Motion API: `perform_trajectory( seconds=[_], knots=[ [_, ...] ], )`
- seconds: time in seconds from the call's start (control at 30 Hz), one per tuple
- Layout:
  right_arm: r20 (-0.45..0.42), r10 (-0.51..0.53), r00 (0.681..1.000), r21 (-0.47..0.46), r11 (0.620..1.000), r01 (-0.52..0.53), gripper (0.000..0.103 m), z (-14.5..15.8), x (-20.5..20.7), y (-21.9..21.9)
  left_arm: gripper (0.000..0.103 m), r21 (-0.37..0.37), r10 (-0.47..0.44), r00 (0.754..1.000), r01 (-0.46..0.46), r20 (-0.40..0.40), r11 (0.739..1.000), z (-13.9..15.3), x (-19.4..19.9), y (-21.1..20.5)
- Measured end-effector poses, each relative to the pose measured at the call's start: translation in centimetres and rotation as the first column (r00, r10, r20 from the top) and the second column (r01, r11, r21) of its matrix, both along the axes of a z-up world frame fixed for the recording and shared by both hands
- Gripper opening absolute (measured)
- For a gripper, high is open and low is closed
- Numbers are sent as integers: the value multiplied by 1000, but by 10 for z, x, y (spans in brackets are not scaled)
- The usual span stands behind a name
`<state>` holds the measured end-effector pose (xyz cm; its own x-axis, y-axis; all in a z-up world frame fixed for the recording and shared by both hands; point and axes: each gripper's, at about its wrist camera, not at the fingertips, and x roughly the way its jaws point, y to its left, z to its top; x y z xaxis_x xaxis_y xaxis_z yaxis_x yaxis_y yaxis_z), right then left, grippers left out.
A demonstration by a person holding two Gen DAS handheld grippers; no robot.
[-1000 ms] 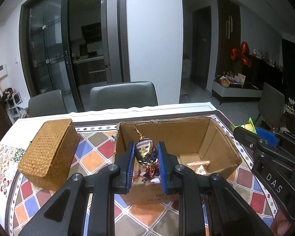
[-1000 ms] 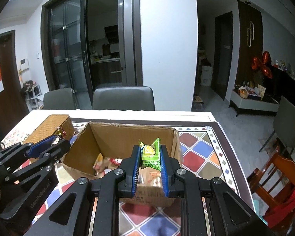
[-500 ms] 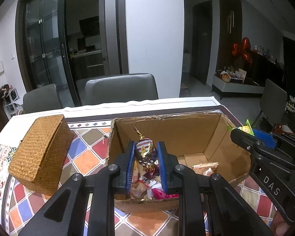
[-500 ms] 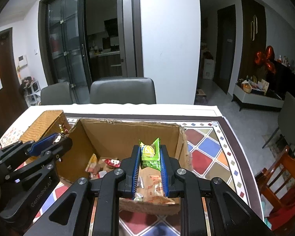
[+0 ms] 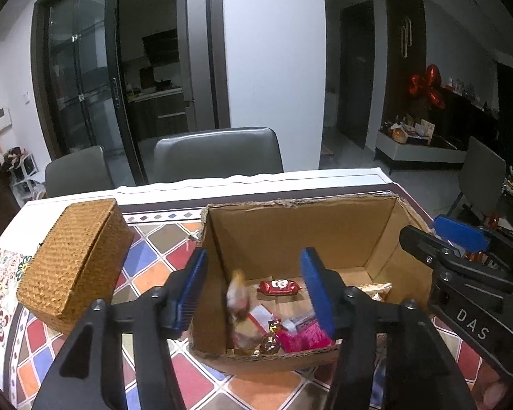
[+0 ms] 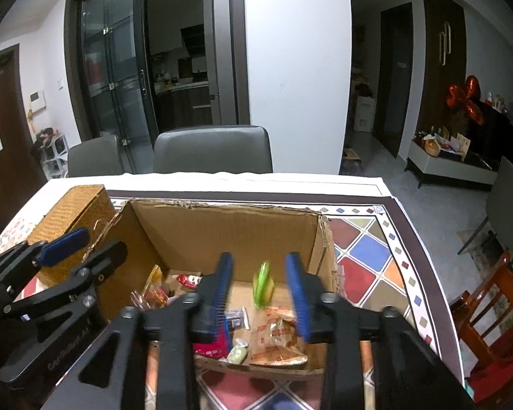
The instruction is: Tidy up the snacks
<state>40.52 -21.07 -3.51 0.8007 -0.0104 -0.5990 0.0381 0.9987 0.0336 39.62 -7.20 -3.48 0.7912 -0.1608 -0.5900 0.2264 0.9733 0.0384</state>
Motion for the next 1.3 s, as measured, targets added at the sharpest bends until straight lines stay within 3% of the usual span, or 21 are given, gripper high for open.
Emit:
perform_trajectory(
  seconds=[0.13, 0.23, 0.7, 1.3],
  knots=[
    [4, -24, 1000, -8, 1000, 24, 62, 2, -3, -1, 67, 2, 20, 1000, -20, 3, 1000, 2, -3, 3],
    [9, -45, 999, -21, 999, 45, 71, 5, -8, -2, 70, 3, 38, 999, -38, 5, 999, 4, -5, 6],
    [30, -72, 997, -12, 997, 72, 80, 24, -48, -7, 86, 8, 74, 996, -75, 49, 997, 28, -48, 12],
    [69, -65, 995, -19, 998, 67, 81, 47, -112, 5, 87, 9, 95, 992, -96, 78, 995, 49, -107, 25]
  ],
)
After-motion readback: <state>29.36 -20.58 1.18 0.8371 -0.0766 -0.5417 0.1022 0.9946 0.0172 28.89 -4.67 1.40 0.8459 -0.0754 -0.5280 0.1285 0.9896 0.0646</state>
